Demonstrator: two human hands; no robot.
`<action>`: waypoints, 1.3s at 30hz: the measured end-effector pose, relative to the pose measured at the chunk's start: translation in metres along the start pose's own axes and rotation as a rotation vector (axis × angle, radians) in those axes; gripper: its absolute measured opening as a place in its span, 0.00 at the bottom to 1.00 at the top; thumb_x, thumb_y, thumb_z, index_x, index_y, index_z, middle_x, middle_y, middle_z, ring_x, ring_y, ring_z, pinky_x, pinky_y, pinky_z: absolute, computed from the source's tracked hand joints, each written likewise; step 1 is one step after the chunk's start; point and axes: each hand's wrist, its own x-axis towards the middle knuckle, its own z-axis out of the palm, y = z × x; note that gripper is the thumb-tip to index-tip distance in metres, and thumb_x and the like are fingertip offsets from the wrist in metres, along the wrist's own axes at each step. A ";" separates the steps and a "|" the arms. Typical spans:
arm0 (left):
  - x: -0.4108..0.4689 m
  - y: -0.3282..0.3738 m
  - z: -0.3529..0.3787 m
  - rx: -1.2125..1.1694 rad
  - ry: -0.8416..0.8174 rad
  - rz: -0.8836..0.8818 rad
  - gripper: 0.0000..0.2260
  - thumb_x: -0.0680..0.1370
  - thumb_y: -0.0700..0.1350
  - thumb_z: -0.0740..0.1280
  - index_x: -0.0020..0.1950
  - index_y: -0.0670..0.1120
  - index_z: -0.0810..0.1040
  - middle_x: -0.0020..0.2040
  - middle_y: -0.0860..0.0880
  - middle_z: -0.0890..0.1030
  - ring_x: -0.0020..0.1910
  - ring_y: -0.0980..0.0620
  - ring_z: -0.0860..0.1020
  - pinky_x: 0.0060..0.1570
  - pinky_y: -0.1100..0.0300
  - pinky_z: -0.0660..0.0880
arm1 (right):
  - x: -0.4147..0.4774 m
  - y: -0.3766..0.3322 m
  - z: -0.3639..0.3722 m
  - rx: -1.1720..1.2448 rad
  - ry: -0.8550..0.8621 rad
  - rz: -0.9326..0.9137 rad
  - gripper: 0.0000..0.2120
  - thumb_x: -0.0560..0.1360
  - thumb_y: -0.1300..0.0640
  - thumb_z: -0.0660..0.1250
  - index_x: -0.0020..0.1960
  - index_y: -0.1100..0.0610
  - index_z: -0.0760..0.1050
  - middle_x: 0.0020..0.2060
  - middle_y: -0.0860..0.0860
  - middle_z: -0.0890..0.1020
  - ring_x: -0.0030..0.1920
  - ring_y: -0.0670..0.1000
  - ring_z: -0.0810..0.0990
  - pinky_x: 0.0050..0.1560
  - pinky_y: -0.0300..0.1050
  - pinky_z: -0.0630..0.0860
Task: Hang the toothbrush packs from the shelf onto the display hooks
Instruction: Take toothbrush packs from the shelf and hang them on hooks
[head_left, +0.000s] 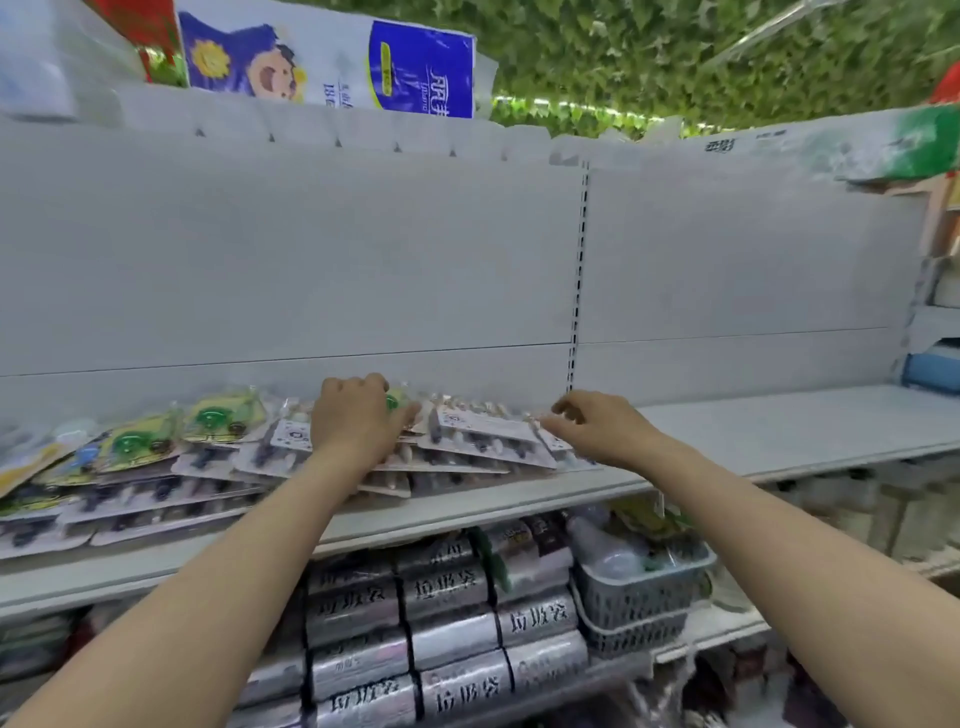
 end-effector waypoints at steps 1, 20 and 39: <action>0.005 -0.001 0.003 0.017 -0.004 -0.031 0.29 0.78 0.66 0.60 0.66 0.44 0.74 0.61 0.43 0.80 0.64 0.40 0.69 0.55 0.49 0.70 | 0.009 0.000 0.006 0.031 -0.016 -0.008 0.25 0.77 0.36 0.62 0.66 0.51 0.75 0.61 0.51 0.80 0.54 0.52 0.79 0.55 0.47 0.76; 0.025 0.004 0.034 -0.052 0.115 -0.228 0.29 0.75 0.67 0.64 0.62 0.45 0.73 0.58 0.41 0.77 0.61 0.39 0.68 0.53 0.50 0.69 | 0.068 -0.002 0.066 0.120 -0.050 0.042 0.44 0.68 0.25 0.63 0.72 0.54 0.67 0.65 0.53 0.78 0.62 0.56 0.75 0.56 0.51 0.75; -0.006 0.032 0.030 -0.811 0.409 -0.397 0.17 0.80 0.46 0.68 0.65 0.44 0.67 0.51 0.52 0.75 0.43 0.56 0.76 0.31 0.71 0.69 | 0.068 0.001 0.079 0.359 -0.164 -0.039 0.45 0.68 0.24 0.63 0.74 0.52 0.64 0.68 0.53 0.75 0.67 0.57 0.74 0.66 0.58 0.72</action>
